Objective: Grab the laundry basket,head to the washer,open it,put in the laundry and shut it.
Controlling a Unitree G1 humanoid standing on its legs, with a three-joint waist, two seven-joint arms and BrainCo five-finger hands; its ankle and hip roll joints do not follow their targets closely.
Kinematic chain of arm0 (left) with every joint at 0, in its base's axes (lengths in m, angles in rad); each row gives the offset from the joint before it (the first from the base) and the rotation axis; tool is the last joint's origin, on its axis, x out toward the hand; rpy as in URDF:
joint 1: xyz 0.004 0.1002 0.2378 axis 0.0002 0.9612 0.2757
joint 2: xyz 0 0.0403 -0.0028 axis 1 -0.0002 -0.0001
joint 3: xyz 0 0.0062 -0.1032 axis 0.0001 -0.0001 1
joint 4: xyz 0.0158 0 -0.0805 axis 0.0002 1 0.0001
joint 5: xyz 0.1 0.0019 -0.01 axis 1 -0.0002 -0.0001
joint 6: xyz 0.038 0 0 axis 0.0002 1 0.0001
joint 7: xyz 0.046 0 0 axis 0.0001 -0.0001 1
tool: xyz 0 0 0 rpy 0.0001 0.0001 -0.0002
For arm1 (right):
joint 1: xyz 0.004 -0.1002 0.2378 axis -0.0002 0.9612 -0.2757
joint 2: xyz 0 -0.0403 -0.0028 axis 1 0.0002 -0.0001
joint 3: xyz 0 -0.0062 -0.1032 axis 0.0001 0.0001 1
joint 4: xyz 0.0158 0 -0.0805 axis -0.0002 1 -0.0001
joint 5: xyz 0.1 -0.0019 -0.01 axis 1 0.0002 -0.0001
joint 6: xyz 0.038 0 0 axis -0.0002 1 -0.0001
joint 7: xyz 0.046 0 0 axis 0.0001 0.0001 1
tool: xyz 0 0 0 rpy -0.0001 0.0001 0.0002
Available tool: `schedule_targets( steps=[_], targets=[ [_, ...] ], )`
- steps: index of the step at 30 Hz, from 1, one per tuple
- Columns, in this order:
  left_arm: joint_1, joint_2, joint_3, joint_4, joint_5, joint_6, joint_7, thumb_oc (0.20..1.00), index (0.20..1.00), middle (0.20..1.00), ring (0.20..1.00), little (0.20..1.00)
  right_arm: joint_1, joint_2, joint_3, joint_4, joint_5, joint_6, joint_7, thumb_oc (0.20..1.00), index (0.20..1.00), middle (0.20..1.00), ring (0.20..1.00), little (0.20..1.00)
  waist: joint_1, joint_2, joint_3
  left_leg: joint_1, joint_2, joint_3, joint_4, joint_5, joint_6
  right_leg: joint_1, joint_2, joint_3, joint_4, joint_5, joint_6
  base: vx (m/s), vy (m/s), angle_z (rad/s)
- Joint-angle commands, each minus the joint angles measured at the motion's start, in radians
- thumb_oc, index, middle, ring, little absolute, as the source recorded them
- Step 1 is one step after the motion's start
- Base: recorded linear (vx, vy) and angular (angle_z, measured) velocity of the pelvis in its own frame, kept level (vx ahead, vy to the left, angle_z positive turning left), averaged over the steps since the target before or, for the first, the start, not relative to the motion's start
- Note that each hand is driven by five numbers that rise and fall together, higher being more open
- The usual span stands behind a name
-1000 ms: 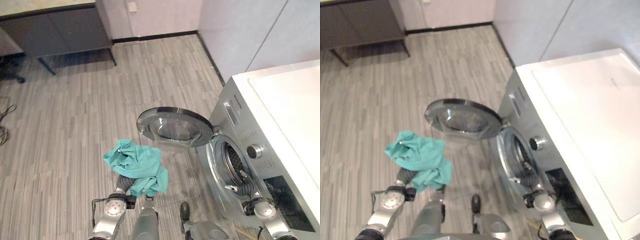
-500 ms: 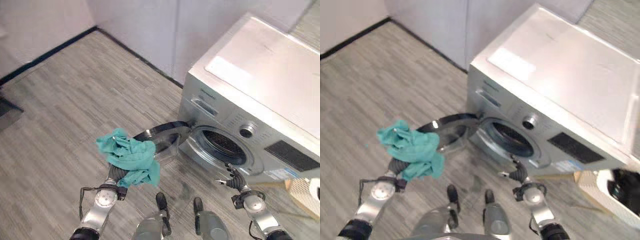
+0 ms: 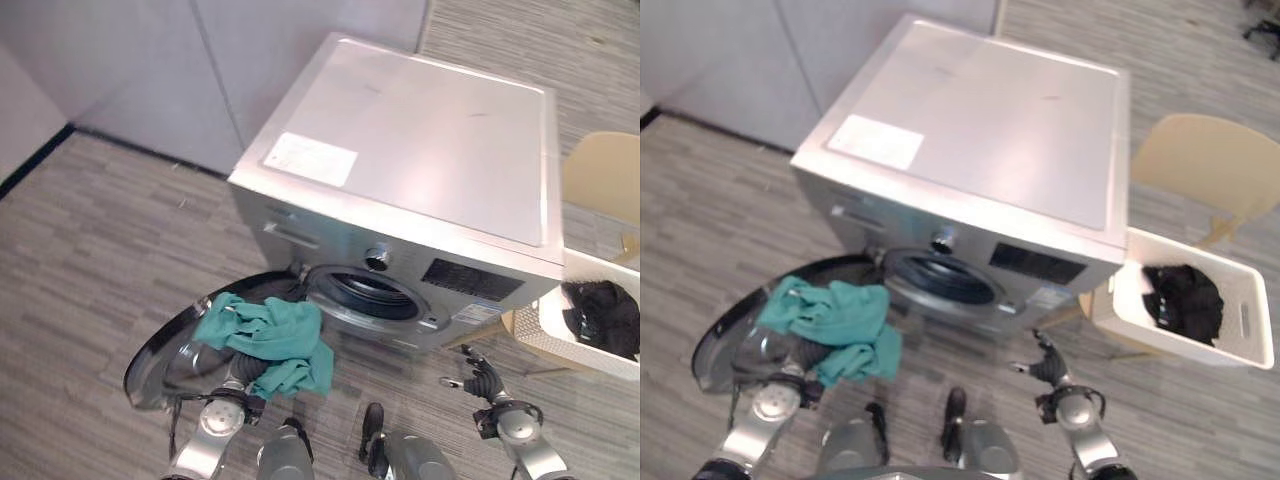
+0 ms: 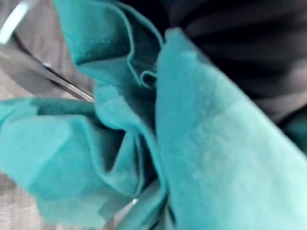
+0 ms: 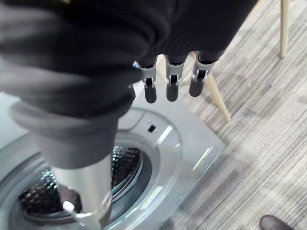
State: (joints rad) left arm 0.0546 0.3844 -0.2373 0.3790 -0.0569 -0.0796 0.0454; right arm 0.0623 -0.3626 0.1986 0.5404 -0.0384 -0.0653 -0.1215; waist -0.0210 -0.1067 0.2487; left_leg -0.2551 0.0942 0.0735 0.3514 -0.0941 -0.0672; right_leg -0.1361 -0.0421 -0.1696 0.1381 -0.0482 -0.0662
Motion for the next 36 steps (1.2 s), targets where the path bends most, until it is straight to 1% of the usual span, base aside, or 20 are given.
schedule_targets(
  steps=[1, 3, 4, 5, 7, 8, 9, 10, 11, 12, 13, 17, 18, 19, 23, 26, 28, 31, 32, 36],
  targets=[
    [-0.053, 0.017, -0.010, -0.033, 0.023, -0.050, 0.033, 0.200, 0.200, 0.200, 0.200, 0.200, -0.038, -0.028, -0.003, -0.015, 0.026, -0.034, -0.020, 1.000, 1.000, 1.000, 1.000, 1.000, 0.010, 0.010, 0.046, 0.000, -0.015, -0.021, -0.081, 0.037, 0.013, 0.044, 0.006, 0.040, -0.083, -0.012, 0.124, 0.03, 0.122, -0.82],
    [-0.063, 0.016, -0.016, -0.035, 0.023, -0.050, 0.038, 0.200, 0.200, 0.200, 0.200, 0.200, -0.048, -0.032, 0.001, -0.010, 0.032, -0.037, -0.026, 1.000, 1.000, 1.000, 1.000, 1.000, 0.024, 0.024, 0.063, -0.010, -0.046, -0.079, -0.127, 0.060, 0.004, 0.040, 0.024, 0.078, -0.066, -0.019, 0.123, 0.00, 0.116, -0.63],
    [-0.064, 0.012, -0.020, -0.034, 0.020, -0.052, 0.040, 0.200, 0.200, 0.200, 0.200, 0.200, -0.054, -0.028, 0.005, 0.001, 0.032, -0.037, -0.027, 1.000, 1.000, 1.000, 1.000, 1.000, 0.021, 0.026, 0.071, -0.006, -0.049, -0.089, -0.137, 0.060, -0.001, 0.026, 0.030, 0.100, -0.044, -0.027, 0.124, -0.03, 0.149, -0.65],
    [-0.067, 0.013, -0.019, -0.034, 0.018, -0.051, 0.042, 0.200, 0.200, 0.200, 0.200, 0.200, -0.057, -0.026, 0.006, 0.005, 0.032, -0.038, -0.025, 1.000, 1.000, 1.000, 1.000, 1.000, 0.017, 0.031, 0.070, 0.008, -0.051, -0.092, -0.154, 0.055, 0.002, 0.012, 0.036, 0.119, -0.025, -0.027, 0.128, -0.06, 0.184, -0.74],
    [-0.076, 0.013, -0.025, -0.028, 0.015, -0.051, 0.046, 0.200, 0.200, 0.200, 0.200, 0.200, -0.066, -0.025, 0.006, 0.010, 0.037, -0.036, -0.026, 1.000, 1.000, 1.000, 1.000, 1.000, 0.005, 0.033, 0.074, -0.003, -0.062, -0.081, -0.138, 0.050, 0.015, -0.028, 0.030, 0.140, 0.008, -0.023, 0.130, -0.06, 0.167, -0.93],
    [-0.076, 0.013, -0.025, -0.027, 0.015, -0.051, 0.046, 0.200, 0.200, 0.200, 0.200, 0.200, -0.067, -0.025, 0.006, 0.011, 0.037, -0.036, -0.026, 1.000, 1.000, 1.000, 1.000, 1.000, 0.006, 0.033, 0.073, -0.005, -0.061, -0.080, -0.135, 0.048, 0.015, -0.031, 0.030, 0.142, 0.011, -0.024, 0.130, -0.14, 0.198, -0.83],
    [-0.092, 0.024, -0.025, -0.018, 0.005, -0.050, 0.057, 0.200, 0.200, 0.200, 0.200, 0.200, -0.085, -0.018, 0.007, 0.018, 0.047, -0.033, -0.030, 1.000, 1.000, 1.000, 1.000, 1.000, -0.002, 0.030, 0.094, -0.024, -0.064, -0.057, -0.116, 0.038, 0.032, -0.091, 0.027, 0.174, 0.070, -0.020, 0.133, -0.18, 0.191, -0.64],
    [-0.100, 0.028, -0.024, -0.016, 0.000, -0.051, 0.064, 0.200, 0.200, 0.200, 0.200, 0.200, -0.095, -0.015, 0.008, 0.020, 0.054, -0.034, -0.034, 1.000, 1.000, 1.000, 1.000, 1.000, -0.003, 0.028, 0.106, -0.039, -0.064, -0.040, -0.101, 0.032, 0.040, -0.121, 0.023, 0.184, 0.094, -0.018, 0.135, -0.32, 0.244, -0.47],
    [-0.129, 0.038, -0.022, -0.008, -0.011, -0.051, 0.081, 0.200, 0.200, 0.200, 0.200, 0.200, -0.118, -0.008, 0.012, 0.026, 0.071, -0.032, -0.044, 1.000, 1.000, 1.000, 1.000, 1.000, -0.004, 0.019, 0.134, -0.088, -0.066, -0.006, -0.045, 0.013, 0.056, -0.188, 0.019, 0.207, 0.144, -0.016, 0.134, -0.21, 0.118, -0.57],
    [-0.130, 0.037, -0.022, -0.007, -0.011, -0.051, 0.082, 0.200, 0.200, 0.200, 0.200, 0.200, -0.119, -0.008, 0.012, 0.027, 0.071, -0.032, -0.044, 1.000, 1.000, 1.000, 1.000, 1.000, -0.002, 0.019, 0.135, -0.090, -0.065, -0.004, -0.036, 0.006, 0.056, -0.190, 0.020, 0.209, 0.150, -0.021, 0.134, -0.19, 0.069, -0.60],
    [-0.144, 0.039, -0.019, -0.004, -0.018, -0.052, 0.091, 0.200, 0.200, 0.200, 0.200, 0.200, -0.129, -0.008, 0.012, 0.028, 0.077, -0.032, -0.050, 1.000, 1.000, 1.000, 1.000, 1.000, -0.006, 0.016, 0.144, -0.116, -0.067, 0.004, -0.013, 0.003, 0.062, -0.219, 0.015, 0.210, 0.163, -0.017, 0.132, -0.12, 0.020, -0.44],
    [-0.212, 0.047, -0.014, 0.016, -0.028, -0.055, 0.136, 0.200, 0.200, 0.200, 0.200, 0.200, -0.168, -0.010, 0.015, -0.003, 0.084, -0.038, -0.086, 1.000, 1.000, 1.000, 1.000, 1.000, -0.022, 0.015, 0.169, -0.271, -0.052, 0.030, 0.161, -0.053, 0.081, -0.379, 0.020, 0.213, 0.291, -0.038, 0.119, -0.15, -0.024, -0.14],
    [-0.228, 0.046, -0.013, 0.014, -0.030, -0.055, 0.145, 0.200, 0.200, 0.200, 0.200, 0.200, -0.174, -0.011, 0.015, -0.020, 0.083, -0.037, -0.094, 1.000, 1.000, 1.000, 1.000, 1.000, -0.028, 0.018, 0.171, -0.310, -0.043, 0.032, 0.202, -0.067, 0.086, -0.419, 0.023, 0.215, 0.323, -0.048, 0.114, -0.07, -0.034, 0.00],
    [-0.249, 0.046, -0.009, 0.015, -0.031, -0.056, 0.160, 0.200, 0.200, 0.200, 0.200, 0.200, -0.185, -0.011, 0.014, -0.036, 0.084, -0.039, -0.106, 1.000, 1.000, 1.000, 1.000, 1.000, -0.031, 0.026, 0.179, -0.351, -0.032, 0.031, 0.271, -0.116, 0.085, -0.467, 0.032, 0.218, 0.395, -0.089, 0.112, -0.06, -0.029, -0.02],
    [-0.328, 0.047, 0.005, 0.005, -0.035, -0.057, 0.206, 0.200, 0.200, 0.200, 0.200, 0.200, -0.217, -0.010, 0.006, -0.097, 0.086, -0.049, -0.133, 1.000, 1.000, 1.000, 1.000, 1.000, -0.045, 0.044, 0.188, -0.539, 0.007, 0.033, 0.471, -0.176, 0.099, -0.653, 0.051, 0.221, 0.557, -0.128, 0.097, -0.10, -0.045, -0.12],
    [-0.430, 0.063, 0.001, 0.008, -0.041, -0.061, 0.244, 0.200, 0.200, 0.200, 0.200, 0.200, -0.234, -0.013, 0.005, -0.124, 0.095, -0.063, -0.148, 1.000, 1.000, 1.000, 1.000, 1.000, -0.062, 0.060, 0.191, -0.665, 0.028, 0.026, 0.584, -0.208, 0.109, -0.783, 0.065, 0.226, 0.657, -0.159, 0.088, -0.07, -0.046, -0.24],
    [-0.529, 0.092, -0.006, 0.027, -0.052, -0.063, 0.271, 0.200, 0.200, 0.200, 0.200, 0.200, -0.247, -0.014, 0.011, -0.134, 0.111, -0.074, -0.147, 1.000, 1.000, 1.000, 1.000, 1.000, -0.077, 0.069, 0.198, -0.738, 0.042, 0.017, 0.655, -0.229, 0.119, -0.862, 0.075, 0.223, 0.724, -0.172, 0.090, -0.04, -0.016, -0.03],
    [-0.707, 0.162, -0.031, 0.087, -0.066, -0.065, 0.314, 0.200, 0.200, 0.200, 0.200, 0.200, -0.243, -0.016, 0.021, -0.152, 0.126, -0.100, -0.145, 1.000, 1.000, 1.000, 1.000, 1.000, -0.100, 0.081, 0.203, -0.831, 0.060, -0.004, 0.738, -0.256, 0.131, -0.959, 0.087, 0.217, 0.807, -0.198, 0.092, -0.02, -0.043, -0.20],
    [-0.840, 0.223, -0.050, 0.147, -0.079, -0.064, 0.341, 0.200, 0.200, 0.200, 0.200, 0.200, -0.242, -0.019, 0.035, -0.153, 0.131, -0.113, -0.142, 1.000, 1.000, 1.000, 1.000, 1.000, -0.117, 0.083, 0.205, -0.879, 0.071, -0.016, 0.781, -0.271, 0.138, -1.004, 0.092, 0.213, 0.843, -0.209, 0.092, 0.00, -0.061, -0.24],
    [-1.115, 0.366, -0.146, 0.246, -0.064, -0.053, 0.413, 0.200, 0.200, 0.200, 0.200, 0.200, -0.262, -0.036, 0.058, -0.137, 0.154, -0.147, -0.145, 1.000, 1.000, 1.000, 1.000, 1.000, -0.139, 0.093, 0.204, -0.965, 0.088, -0.047, 0.852, -0.291, 0.150, -1.076, 0.102, 0.200, 0.894, -0.225, 0.095, 0.01, -0.048, -0.25]
  ],
)
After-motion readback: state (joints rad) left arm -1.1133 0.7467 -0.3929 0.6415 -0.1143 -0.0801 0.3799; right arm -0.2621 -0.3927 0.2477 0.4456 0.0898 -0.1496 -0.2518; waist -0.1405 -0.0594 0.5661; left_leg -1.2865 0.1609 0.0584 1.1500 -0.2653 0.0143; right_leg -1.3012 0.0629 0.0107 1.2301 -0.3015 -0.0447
